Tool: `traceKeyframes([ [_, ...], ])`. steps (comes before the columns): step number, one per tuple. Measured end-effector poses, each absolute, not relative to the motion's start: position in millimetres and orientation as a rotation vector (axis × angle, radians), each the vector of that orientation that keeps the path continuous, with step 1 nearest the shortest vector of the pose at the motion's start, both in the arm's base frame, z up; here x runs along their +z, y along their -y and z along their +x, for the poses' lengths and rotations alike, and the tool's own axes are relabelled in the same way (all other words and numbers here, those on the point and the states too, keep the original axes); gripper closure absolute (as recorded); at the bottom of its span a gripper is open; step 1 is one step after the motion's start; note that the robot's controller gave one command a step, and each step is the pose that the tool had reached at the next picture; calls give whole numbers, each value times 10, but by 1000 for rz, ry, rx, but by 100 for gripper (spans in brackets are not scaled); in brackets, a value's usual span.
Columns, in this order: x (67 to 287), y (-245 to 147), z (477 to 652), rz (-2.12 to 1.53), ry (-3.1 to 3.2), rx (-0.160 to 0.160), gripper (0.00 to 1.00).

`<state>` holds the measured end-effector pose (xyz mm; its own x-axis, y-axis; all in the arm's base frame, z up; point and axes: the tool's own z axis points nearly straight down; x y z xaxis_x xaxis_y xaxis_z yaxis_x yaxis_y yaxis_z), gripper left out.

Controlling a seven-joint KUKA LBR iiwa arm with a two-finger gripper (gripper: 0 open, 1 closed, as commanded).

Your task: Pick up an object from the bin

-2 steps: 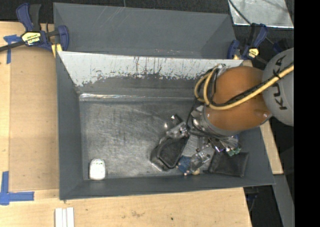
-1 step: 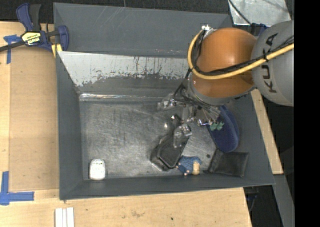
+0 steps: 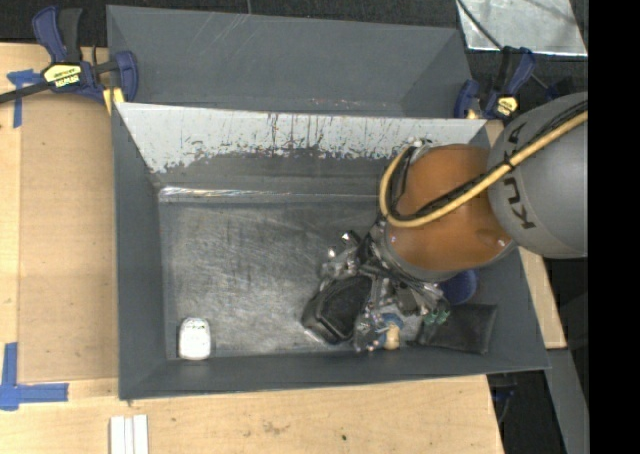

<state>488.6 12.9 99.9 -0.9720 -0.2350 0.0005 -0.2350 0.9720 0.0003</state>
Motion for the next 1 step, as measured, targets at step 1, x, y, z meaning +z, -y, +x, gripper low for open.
traceKeyframes([
  [1,845,-215,5175,315,3112,0,0],
])
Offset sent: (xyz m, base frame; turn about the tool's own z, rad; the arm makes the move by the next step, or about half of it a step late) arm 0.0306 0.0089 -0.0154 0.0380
